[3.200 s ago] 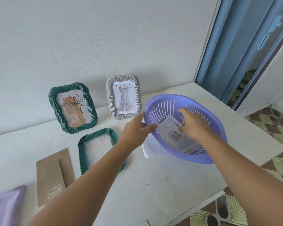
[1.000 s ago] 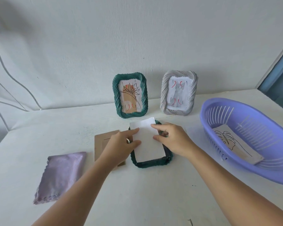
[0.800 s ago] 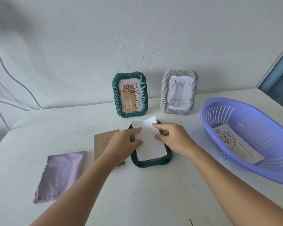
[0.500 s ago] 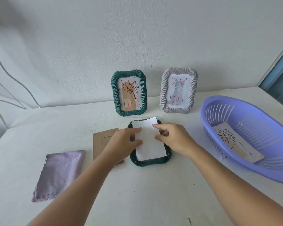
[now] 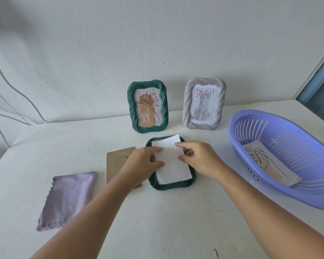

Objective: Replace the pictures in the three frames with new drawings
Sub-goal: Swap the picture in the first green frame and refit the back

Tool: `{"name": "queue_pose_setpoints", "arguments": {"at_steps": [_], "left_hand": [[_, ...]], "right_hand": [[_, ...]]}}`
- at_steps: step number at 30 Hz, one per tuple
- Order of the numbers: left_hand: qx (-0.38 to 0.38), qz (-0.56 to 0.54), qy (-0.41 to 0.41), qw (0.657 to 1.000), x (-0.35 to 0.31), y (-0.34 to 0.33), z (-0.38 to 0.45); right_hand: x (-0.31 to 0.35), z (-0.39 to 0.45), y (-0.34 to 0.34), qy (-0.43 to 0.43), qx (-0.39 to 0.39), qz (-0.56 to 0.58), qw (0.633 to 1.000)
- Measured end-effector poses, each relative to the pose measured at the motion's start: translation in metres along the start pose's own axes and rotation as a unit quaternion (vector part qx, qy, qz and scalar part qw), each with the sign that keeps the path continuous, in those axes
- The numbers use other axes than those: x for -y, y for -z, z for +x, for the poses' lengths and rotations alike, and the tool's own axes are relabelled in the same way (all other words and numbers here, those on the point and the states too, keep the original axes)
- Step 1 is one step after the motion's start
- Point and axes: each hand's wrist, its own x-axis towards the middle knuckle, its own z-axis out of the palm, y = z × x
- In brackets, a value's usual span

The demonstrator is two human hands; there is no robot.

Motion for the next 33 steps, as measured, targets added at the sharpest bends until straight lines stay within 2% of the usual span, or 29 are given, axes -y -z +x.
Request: {"name": "queue_pose_setpoints", "arguments": {"at_steps": [6,10,19,27,33], "left_hand": [[-0.031,0.053,0.011,0.998,0.001,-0.001,-0.008],[-0.039,0.076,0.052,0.995,0.002,0.0,-0.01],[-0.057,0.083,0.068,0.993,0.0,-0.003,-0.009],[-0.049,-0.011,0.098,0.994,-0.004,-0.004,-0.012],[-0.063,-0.036,0.106,0.992,-0.003,-0.008,-0.01]], "right_hand": [[-0.003,-0.004,-0.001,-0.011,-0.018,-0.085,0.996],[-0.006,-0.003,-0.002,-0.041,-0.038,-0.094,0.994],[-0.005,-0.005,-0.003,-0.067,-0.047,-0.103,0.991],[0.002,-0.007,-0.007,-0.088,-0.042,-0.065,0.993],[0.004,-0.006,-0.005,-0.099,-0.051,-0.043,0.993]]}}
